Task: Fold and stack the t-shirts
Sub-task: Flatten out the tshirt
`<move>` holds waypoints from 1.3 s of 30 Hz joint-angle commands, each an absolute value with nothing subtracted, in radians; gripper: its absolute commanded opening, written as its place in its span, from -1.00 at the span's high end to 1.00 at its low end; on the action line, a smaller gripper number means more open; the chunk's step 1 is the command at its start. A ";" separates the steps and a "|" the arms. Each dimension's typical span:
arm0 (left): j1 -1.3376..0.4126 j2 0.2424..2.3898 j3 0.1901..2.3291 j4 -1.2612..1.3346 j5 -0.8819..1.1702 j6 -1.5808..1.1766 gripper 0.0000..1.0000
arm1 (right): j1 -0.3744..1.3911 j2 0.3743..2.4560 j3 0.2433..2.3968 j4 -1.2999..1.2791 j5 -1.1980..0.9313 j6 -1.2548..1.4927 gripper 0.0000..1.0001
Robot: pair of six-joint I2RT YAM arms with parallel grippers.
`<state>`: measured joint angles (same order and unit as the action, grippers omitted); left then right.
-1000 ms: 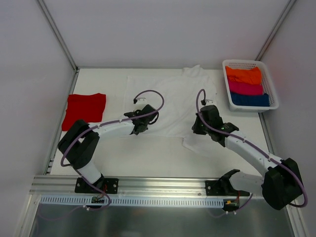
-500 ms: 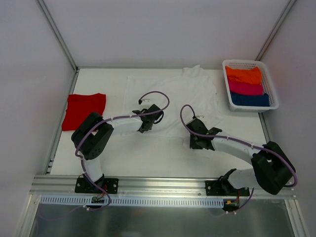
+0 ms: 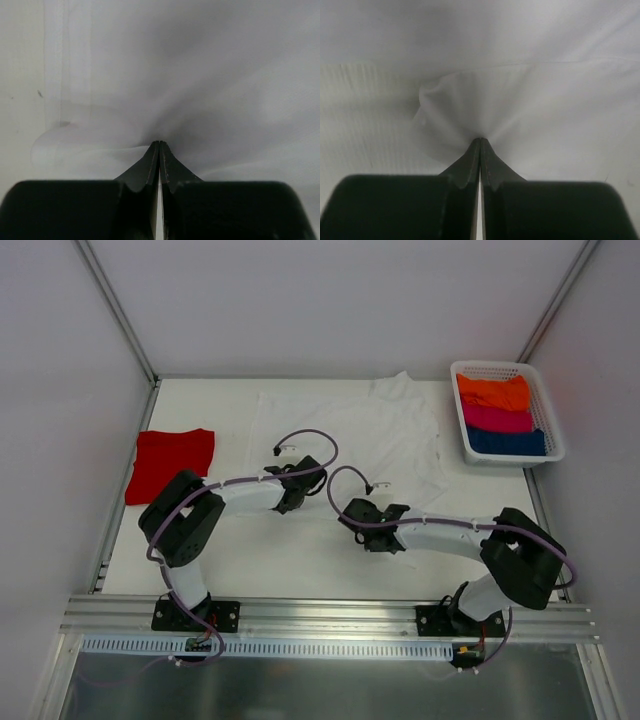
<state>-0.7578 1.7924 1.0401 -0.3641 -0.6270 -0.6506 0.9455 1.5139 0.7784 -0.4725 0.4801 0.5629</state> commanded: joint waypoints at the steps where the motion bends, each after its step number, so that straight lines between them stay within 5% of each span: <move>1: -0.752 1.717 1.000 -0.508 -0.640 -0.731 1.00 | 1.092 1.557 0.716 -0.720 0.460 0.776 0.99; 15: -0.808 1.416 0.755 -0.633 -0.529 -0.917 1.00 | 1.440 1.516 0.769 -1.136 0.460 1.144 0.99; 23: -0.850 1.296 0.820 -0.753 -0.647 -0.930 1.00 | 1.543 1.437 0.894 -1.266 0.635 1.261 0.99; 29: -0.850 1.302 1.124 -0.796 -0.764 -0.780 1.00 | 1.543 1.344 1.153 -1.431 0.927 1.192 0.57; 31: -0.845 1.321 1.204 -0.785 -0.842 -0.727 1.00 | 1.537 1.310 1.245 -1.451 1.001 1.131 0.19; 35: -0.766 1.451 1.391 -0.637 -0.760 -0.469 0.00 | 1.406 1.173 1.298 -1.401 1.123 0.984 -0.65; 39: -0.554 1.531 1.402 -0.465 -0.352 -0.471 -0.02 | 1.171 0.979 1.189 -0.958 1.050 0.518 -0.90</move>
<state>-0.6750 1.4654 1.4014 -0.5606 -0.5804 -0.5671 1.3087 1.1107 1.2507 -1.1999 1.0164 0.8875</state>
